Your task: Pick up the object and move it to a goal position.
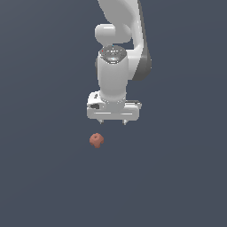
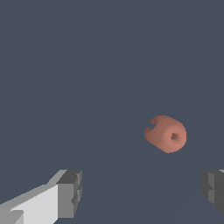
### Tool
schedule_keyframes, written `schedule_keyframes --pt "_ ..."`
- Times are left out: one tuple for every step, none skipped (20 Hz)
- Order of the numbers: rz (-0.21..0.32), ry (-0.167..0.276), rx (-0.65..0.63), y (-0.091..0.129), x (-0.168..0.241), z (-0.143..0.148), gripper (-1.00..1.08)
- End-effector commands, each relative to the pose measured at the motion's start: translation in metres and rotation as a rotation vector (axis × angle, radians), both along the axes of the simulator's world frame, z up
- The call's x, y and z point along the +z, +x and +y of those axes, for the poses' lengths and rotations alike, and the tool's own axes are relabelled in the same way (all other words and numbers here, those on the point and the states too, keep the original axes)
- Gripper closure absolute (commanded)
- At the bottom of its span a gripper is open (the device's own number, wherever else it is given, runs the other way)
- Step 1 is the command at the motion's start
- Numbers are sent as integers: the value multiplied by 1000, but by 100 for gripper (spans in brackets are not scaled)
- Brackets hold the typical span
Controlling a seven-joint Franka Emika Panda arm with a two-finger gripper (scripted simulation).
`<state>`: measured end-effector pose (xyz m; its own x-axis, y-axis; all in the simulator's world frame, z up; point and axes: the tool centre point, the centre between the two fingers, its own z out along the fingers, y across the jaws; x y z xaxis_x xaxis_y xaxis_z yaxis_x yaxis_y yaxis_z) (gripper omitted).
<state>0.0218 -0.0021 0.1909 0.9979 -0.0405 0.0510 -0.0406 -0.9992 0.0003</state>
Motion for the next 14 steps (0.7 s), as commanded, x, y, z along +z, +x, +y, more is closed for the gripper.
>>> schedule_keyframes --pt "5 4 -47 2 -8 -6 -92" --pt "7 6 -70 3 -12 -9 -92" --pt "9 8 -95 4 -16 -13 -92" --pt "12 10 -121 5 -20 -16 -92" --pt "14 12 -150 6 -25 -20 -92" --pt "17 13 -181 7 -30 -24 -92" --pt "20 15 -213 8 -36 -29 -92" --pt "23 17 -248 9 -41 -34 -92" --pt "26 18 -283 10 -47 -39 -92" --pt "29 19 -318 11 -53 -44 -92" --pt "31 19 -350 12 -59 -48 -92" --pt "34 20 -380 13 -64 -52 -92" --pt "36 20 -408 13 -69 -56 -92" --pt "38 20 -434 13 -73 -60 -92"
